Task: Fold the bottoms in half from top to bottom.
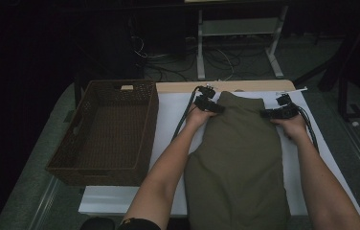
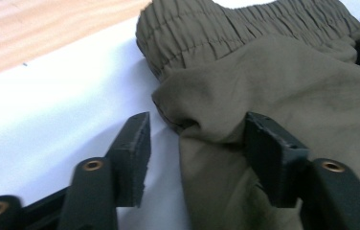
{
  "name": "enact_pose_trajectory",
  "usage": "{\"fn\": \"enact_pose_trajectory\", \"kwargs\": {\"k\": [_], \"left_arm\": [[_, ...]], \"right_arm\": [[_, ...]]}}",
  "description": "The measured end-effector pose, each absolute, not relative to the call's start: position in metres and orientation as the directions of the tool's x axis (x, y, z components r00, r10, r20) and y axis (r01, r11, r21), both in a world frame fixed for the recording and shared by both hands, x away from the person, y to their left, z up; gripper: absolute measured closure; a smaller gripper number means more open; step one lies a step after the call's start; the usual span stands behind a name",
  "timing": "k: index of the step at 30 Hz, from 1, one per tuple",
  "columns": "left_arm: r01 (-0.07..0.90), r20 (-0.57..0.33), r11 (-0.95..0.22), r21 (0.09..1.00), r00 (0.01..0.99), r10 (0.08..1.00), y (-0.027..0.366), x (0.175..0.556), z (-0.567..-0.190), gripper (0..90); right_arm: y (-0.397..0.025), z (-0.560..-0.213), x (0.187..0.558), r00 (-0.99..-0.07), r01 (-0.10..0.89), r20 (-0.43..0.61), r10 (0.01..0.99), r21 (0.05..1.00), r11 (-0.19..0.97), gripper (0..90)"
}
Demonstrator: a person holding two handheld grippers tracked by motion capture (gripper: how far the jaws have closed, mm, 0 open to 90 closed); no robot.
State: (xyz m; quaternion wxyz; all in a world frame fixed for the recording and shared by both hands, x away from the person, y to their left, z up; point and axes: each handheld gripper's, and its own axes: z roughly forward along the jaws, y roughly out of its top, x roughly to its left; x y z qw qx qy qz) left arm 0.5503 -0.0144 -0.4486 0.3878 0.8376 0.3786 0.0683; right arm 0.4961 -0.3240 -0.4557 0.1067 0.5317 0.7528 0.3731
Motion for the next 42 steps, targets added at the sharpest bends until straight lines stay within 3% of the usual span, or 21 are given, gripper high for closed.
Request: {"fn": "enact_pose_trajectory", "kwargs": {"k": [6, 15, 30, 34, 42], "left_arm": [[0.6, -0.214, -0.404, 0.69, 0.703, 0.678, -0.017, 0.55, -0.452, 59.5], [0.595, -0.222, -0.418, 0.686, 0.719, 0.658, -0.015, 0.547, -0.451, 82.8], [0.506, -0.126, -0.395, 0.767, 0.722, 0.68, 0.004, 0.564, -0.413, 84.8], [0.498, -0.134, -0.383, 0.778, 0.726, 0.674, 0.005, 0.564, -0.405, 84.8], [0.498, -0.17, -0.372, 0.783, 0.747, 0.642, 0.013, 0.551, -0.407, 84.9]], "right_arm": [[-0.323, -0.456, 0.497, -0.416, 0.725, 0.241, 0.877, 0.67, 0.159, 84.0], [-0.321, -0.452, 0.495, -0.428, 0.714, 0.231, 0.874, 0.679, 0.171, 86.3], [-0.309, -0.419, 0.516, -0.456, 0.641, 0.227, 0.861, 0.754, 0.141, 86.8], [-0.31, -0.405, 0.52, -0.457, 0.621, 0.212, 0.864, 0.771, 0.14, 86.8], [-0.311, -0.41, 0.51, -0.475, 0.617, 0.225, 0.851, 0.774, 0.14, 86.7]]}}
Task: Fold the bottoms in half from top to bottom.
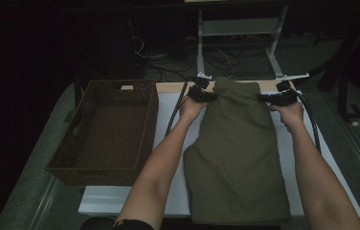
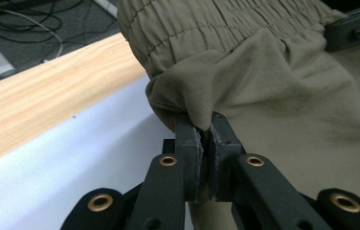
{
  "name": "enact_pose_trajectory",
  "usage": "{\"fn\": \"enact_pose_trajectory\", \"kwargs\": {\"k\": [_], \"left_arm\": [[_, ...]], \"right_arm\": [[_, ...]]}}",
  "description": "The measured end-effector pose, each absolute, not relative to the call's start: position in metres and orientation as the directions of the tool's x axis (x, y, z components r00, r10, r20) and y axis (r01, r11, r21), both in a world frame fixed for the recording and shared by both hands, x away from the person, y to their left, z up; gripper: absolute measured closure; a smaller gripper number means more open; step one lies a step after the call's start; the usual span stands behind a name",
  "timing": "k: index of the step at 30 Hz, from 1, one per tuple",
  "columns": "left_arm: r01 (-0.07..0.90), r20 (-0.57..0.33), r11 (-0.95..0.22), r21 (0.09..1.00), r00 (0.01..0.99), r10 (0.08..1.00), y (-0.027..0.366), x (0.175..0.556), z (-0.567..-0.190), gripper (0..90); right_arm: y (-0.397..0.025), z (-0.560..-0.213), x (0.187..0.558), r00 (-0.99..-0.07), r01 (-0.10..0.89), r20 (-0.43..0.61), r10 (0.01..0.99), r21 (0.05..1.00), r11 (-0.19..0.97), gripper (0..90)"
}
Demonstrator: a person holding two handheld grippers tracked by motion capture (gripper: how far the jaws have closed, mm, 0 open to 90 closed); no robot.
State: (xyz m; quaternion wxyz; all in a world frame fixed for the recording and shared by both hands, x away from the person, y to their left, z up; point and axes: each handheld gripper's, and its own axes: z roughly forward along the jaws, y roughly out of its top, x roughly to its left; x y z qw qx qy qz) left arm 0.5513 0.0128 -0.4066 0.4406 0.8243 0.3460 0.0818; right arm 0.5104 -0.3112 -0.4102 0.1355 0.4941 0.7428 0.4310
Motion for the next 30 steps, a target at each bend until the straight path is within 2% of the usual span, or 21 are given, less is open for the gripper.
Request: {"fn": "enact_pose_trajectory", "kwargs": {"k": [12, 30], "left_arm": [[0.471, -0.178, -0.368, 0.802, 0.776, 0.605, 0.026, 0.519, -0.403, 84.9], [0.449, -0.171, -0.394, 0.802, 0.804, 0.57, 0.035, 0.49, -0.403, 85.1]], "right_arm": [[-0.307, -0.398, 0.483, -0.511, 0.588, 0.205, 0.835, 0.791, 0.166, 86.7], [-0.303, -0.403, 0.456, -0.541, 0.561, 0.191, 0.819, 0.807, 0.182, 86.8]]}}
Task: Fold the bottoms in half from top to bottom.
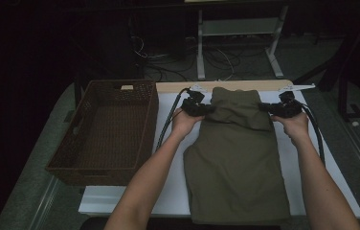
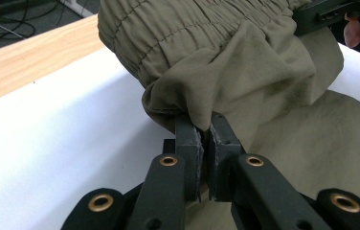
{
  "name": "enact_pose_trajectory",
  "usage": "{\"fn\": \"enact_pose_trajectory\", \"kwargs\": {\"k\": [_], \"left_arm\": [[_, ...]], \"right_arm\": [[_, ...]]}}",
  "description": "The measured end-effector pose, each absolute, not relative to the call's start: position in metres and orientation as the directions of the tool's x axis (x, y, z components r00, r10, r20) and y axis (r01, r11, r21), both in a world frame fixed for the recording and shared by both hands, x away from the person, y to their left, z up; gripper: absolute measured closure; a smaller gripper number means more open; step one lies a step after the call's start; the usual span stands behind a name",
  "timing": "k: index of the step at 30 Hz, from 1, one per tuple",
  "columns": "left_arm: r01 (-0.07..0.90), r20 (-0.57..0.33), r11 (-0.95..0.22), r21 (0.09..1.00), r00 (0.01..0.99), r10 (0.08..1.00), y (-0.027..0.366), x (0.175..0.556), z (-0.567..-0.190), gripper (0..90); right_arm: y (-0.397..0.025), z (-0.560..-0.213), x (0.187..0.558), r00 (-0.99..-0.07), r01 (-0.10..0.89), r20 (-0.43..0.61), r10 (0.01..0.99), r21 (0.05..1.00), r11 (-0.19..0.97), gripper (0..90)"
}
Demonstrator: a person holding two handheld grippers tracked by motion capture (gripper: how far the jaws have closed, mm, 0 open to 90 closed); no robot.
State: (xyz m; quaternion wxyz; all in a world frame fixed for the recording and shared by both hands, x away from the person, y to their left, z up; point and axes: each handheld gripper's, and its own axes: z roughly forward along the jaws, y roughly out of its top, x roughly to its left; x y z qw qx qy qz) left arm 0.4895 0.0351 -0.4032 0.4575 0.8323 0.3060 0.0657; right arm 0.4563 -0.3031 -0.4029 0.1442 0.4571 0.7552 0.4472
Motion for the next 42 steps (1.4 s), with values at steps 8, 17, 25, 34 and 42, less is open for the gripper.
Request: {"fn": "enact_pose_trajectory", "kwargs": {"k": [8, 17, 25, 34, 42], "left_arm": [[0.452, -0.169, -0.411, 0.792, 0.809, 0.563, 0.037, 0.481, -0.407, 85.0], [0.443, -0.169, -0.421, 0.792, 0.82, 0.546, 0.04, 0.468, -0.407, 85.1], [0.442, -0.169, -0.431, 0.786, 0.826, 0.538, 0.042, 0.458, -0.408, 85.0], [0.434, -0.174, -0.435, 0.789, 0.837, 0.519, 0.044, 0.446, -0.408, 84.9], [0.432, -0.194, -0.423, 0.797, 0.846, 0.497, 0.048, 0.434, -0.411, 84.9]], "right_arm": [[-0.3, -0.407, 0.447, -0.547, 0.55, 0.182, 0.817, 0.814, 0.187, 86.8], [-0.297, -0.408, 0.434, -0.562, 0.544, 0.154, 0.813, 0.809, 0.222, 86.8], [-0.296, -0.411, 0.427, -0.563, 0.548, 0.153, 0.812, 0.805, 0.228, 86.7], [-0.297, -0.41, 0.415, -0.579, 0.546, 0.159, 0.8, 0.804, 0.236, 86.7], [-0.298, -0.407, 0.403, -0.592, 0.539, 0.158, 0.79, 0.807, 0.242, 86.7]]}}
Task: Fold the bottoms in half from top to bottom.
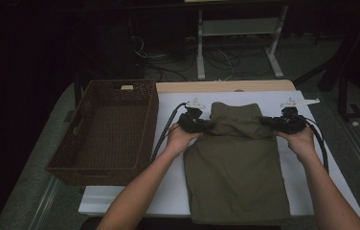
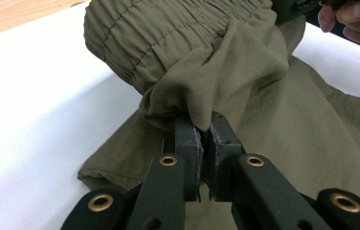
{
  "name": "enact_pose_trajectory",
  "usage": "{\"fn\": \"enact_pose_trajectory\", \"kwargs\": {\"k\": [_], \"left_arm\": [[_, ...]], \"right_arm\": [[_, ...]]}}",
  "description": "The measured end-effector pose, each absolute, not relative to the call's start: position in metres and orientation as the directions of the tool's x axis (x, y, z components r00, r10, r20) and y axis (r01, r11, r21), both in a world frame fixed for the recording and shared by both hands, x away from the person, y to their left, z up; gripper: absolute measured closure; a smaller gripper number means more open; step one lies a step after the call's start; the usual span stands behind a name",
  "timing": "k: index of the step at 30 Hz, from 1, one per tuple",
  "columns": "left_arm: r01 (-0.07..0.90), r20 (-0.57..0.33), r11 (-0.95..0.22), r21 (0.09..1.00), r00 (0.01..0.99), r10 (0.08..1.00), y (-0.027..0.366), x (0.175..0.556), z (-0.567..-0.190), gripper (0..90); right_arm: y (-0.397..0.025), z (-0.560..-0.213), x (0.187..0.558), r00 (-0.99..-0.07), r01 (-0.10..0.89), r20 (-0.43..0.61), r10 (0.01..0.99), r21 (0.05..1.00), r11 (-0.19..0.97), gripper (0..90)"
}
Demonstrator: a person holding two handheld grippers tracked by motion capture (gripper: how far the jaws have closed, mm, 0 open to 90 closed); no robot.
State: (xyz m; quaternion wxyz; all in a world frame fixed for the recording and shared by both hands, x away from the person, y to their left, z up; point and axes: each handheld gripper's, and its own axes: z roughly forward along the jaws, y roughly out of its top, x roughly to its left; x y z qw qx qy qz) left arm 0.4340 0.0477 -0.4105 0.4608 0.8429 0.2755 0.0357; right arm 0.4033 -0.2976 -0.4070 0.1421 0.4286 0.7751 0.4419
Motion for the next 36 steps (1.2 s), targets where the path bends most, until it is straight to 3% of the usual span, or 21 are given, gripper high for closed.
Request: {"fn": "enact_pose_trajectory", "kwargs": {"k": [36], "left_arm": [[0.386, -0.184, -0.446, 0.807, 0.884, 0.43, 0.063, 0.386, -0.399, 84.7]], "right_arm": [[-0.294, -0.397, 0.353, -0.659, 0.497, 0.159, 0.735, 0.826, 0.268, 86.7]]}}
